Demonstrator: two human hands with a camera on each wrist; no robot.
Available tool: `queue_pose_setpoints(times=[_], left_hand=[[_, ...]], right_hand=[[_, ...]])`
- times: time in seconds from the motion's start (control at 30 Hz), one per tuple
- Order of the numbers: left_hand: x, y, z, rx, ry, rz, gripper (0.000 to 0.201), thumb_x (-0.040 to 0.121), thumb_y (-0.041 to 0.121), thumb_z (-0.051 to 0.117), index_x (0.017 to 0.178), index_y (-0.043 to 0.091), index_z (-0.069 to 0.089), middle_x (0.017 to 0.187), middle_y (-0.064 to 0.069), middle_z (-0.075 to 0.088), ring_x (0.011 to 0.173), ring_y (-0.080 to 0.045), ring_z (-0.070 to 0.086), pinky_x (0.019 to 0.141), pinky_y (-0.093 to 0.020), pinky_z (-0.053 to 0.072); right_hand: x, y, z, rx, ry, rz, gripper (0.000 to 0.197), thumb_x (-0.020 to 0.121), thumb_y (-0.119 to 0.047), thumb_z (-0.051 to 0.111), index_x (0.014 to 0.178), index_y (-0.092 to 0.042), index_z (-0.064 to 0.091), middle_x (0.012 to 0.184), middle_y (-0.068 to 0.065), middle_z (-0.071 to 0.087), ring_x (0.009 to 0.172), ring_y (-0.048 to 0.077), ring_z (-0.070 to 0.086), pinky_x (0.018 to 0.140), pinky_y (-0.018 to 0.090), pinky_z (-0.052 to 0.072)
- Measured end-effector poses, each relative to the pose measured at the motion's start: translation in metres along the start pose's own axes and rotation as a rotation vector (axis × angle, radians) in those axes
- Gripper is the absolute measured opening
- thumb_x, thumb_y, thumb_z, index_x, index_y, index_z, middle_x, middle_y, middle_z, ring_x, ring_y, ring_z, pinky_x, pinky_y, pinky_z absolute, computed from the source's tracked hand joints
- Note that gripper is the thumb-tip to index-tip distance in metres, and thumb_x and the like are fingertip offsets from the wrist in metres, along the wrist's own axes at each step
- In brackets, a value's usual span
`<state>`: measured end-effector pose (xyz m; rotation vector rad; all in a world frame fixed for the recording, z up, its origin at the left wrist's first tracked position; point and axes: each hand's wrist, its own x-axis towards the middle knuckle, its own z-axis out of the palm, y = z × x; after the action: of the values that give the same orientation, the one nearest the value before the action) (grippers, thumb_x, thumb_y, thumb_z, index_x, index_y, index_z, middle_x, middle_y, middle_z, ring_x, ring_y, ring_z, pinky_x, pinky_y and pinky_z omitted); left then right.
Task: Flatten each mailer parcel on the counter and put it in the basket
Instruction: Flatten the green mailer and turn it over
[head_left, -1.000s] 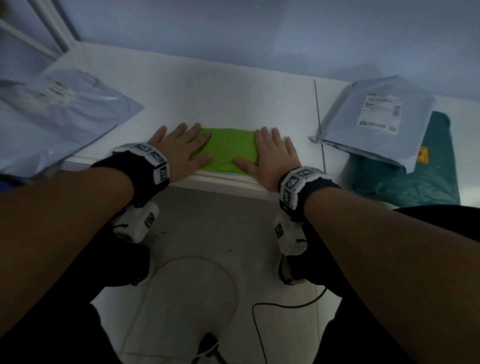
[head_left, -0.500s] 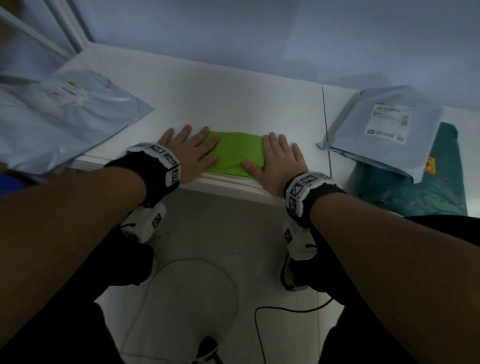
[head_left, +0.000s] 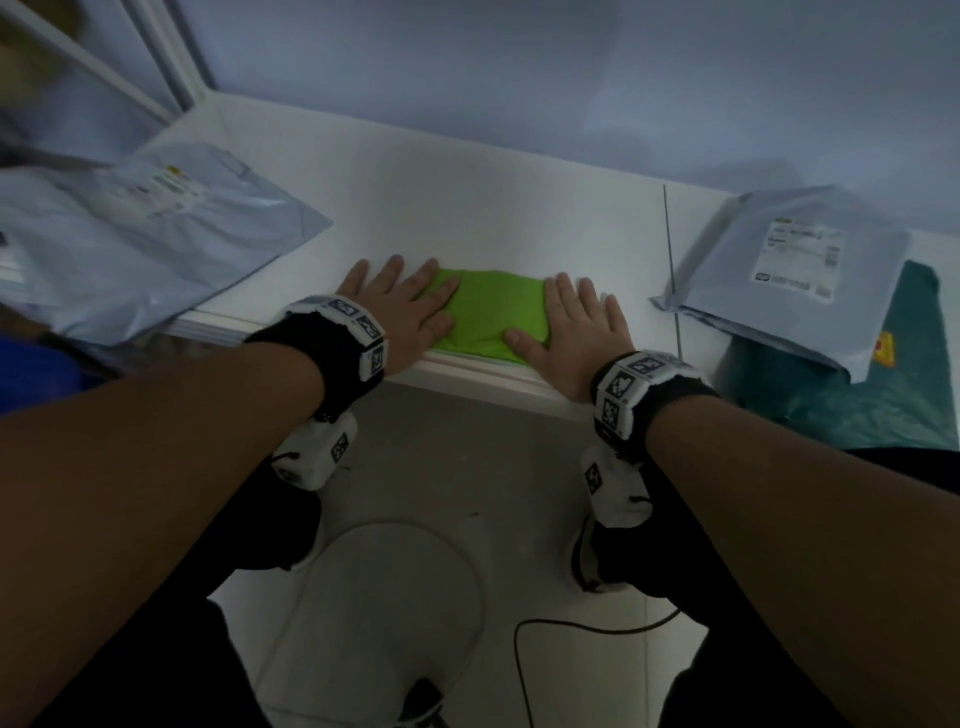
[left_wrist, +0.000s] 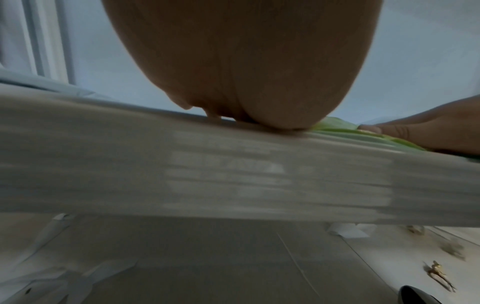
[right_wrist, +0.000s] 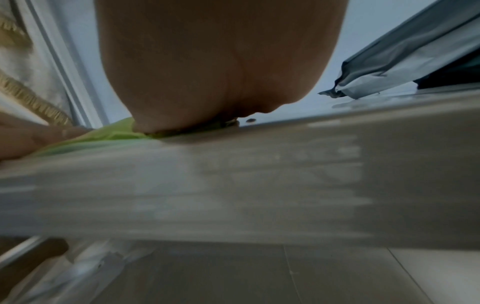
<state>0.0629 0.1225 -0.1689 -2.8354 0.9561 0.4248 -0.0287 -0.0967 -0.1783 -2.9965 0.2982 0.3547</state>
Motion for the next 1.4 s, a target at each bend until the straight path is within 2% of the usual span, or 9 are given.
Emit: queue_pose_setpoints(times=[0.23, 0.43, 0.73, 0.97, 1.1, 1.17, 1.27, 1.33, 1.4], left_hand=[[0.0, -0.001, -0.008, -0.011, -0.025, 0.016, 0.076, 0.086, 0.076, 0.009, 0.152, 0.04, -0.005, 0.161, 0.012, -0.009, 0.149, -0.025, -0.001, 0.118, -0.05, -0.001], [0.003, 0.023, -0.009, -0.046, 0.039, -0.026, 0.099, 0.077, 0.087, 0.015, 0.153, 0.024, 0.008, 0.162, -0.002, 0.003, 0.148, -0.027, 0.004, 0.118, -0.05, -0.002], [0.006, 0.0, -0.014, -0.041, -0.037, -0.004, 0.09, 0.077, 0.087, 0.026, 0.151, 0.042, 0.001, 0.161, 0.015, -0.002, 0.149, -0.027, -0.002, 0.117, -0.053, -0.004], [0.006, 0.0, -0.018, -0.01, -0.073, -0.006, 0.091, 0.076, 0.088, 0.025, 0.15, 0.043, -0.002, 0.161, 0.015, -0.005, 0.148, -0.029, 0.002, 0.117, -0.054, -0.002], [0.002, 0.003, -0.027, 0.04, -0.076, -0.009, 0.094, 0.075, 0.087, 0.029, 0.152, 0.039, 0.005, 0.162, 0.01, 0.005, 0.148, -0.027, 0.009, 0.118, -0.051, -0.002], [-0.001, 0.006, -0.03, 0.073, -0.022, -0.002, 0.096, 0.072, 0.088, 0.035, 0.15, 0.034, 0.018, 0.157, 0.003, 0.023, 0.144, -0.027, 0.02, 0.117, -0.051, 0.002], [-0.007, 0.01, -0.033, 0.116, 0.045, 0.01, 0.097, 0.067, 0.088, 0.04, 0.141, 0.027, 0.032, 0.142, -0.005, 0.042, 0.13, -0.029, 0.037, 0.115, -0.051, 0.011], [-0.013, 0.014, -0.035, 0.133, 0.056, 0.011, 0.098, 0.066, 0.088, 0.041, 0.139, 0.025, 0.031, 0.138, -0.007, 0.043, 0.127, -0.029, 0.038, 0.114, -0.05, 0.012], [-0.015, 0.016, -0.036, 0.13, 0.04, 0.004, 0.1, 0.065, 0.088, 0.043, 0.141, 0.024, 0.028, 0.138, -0.007, 0.041, 0.128, -0.029, 0.036, 0.114, -0.05, 0.01]], right_hand=[[0.005, 0.005, -0.011, -0.036, -0.063, -0.042, 0.1, 0.086, -0.08, 0.024, 0.157, -0.014, -0.002, 0.165, 0.003, -0.004, 0.152, 0.024, -0.004, 0.122, 0.047, -0.002], [0.006, -0.002, -0.01, -0.05, -0.012, -0.038, 0.106, 0.083, -0.082, 0.025, 0.156, -0.008, 0.006, 0.165, 0.008, 0.006, 0.151, 0.025, 0.003, 0.122, 0.047, 0.002], [0.008, 0.001, -0.014, -0.055, -0.027, -0.047, 0.106, 0.082, -0.083, 0.028, 0.156, -0.012, 0.005, 0.165, 0.004, 0.005, 0.151, 0.025, 0.001, 0.122, 0.049, 0.003], [0.007, -0.001, -0.017, 0.006, -0.051, -0.03, 0.102, 0.082, -0.082, 0.033, 0.155, -0.015, 0.013, 0.163, 0.002, 0.013, 0.149, 0.031, 0.009, 0.12, 0.051, 0.011], [0.005, -0.008, -0.044, 0.178, -0.043, 0.176, 0.074, 0.086, -0.074, 0.039, 0.141, -0.024, 0.042, 0.145, 0.007, 0.042, 0.132, 0.036, 0.04, 0.108, 0.051, 0.032], [0.006, -0.007, -0.057, 0.312, -0.015, 0.325, 0.065, 0.089, -0.06, 0.051, 0.138, -0.018, 0.046, 0.139, 0.013, 0.049, 0.126, 0.036, 0.048, 0.102, 0.041, 0.04], [0.008, -0.002, -0.069, 0.533, -0.158, 0.345, 0.045, 0.096, -0.034, 0.057, 0.128, -0.003, 0.057, 0.12, 0.012, 0.06, 0.103, 0.029, 0.06, 0.073, 0.024, 0.043], [0.007, -0.003, -0.07, 0.597, -0.235, 0.323, 0.027, 0.097, -0.029, 0.056, 0.109, -0.006, 0.064, 0.107, 0.009, 0.052, 0.073, 0.017, 0.052, 0.06, 0.02, 0.039], [0.009, -0.005, -0.072, 0.626, -0.25, 0.329, 0.023, 0.095, -0.032, 0.06, 0.099, -0.01, 0.063, 0.108, 0.008, 0.049, 0.064, 0.011, 0.04, 0.058, 0.022, 0.035]])
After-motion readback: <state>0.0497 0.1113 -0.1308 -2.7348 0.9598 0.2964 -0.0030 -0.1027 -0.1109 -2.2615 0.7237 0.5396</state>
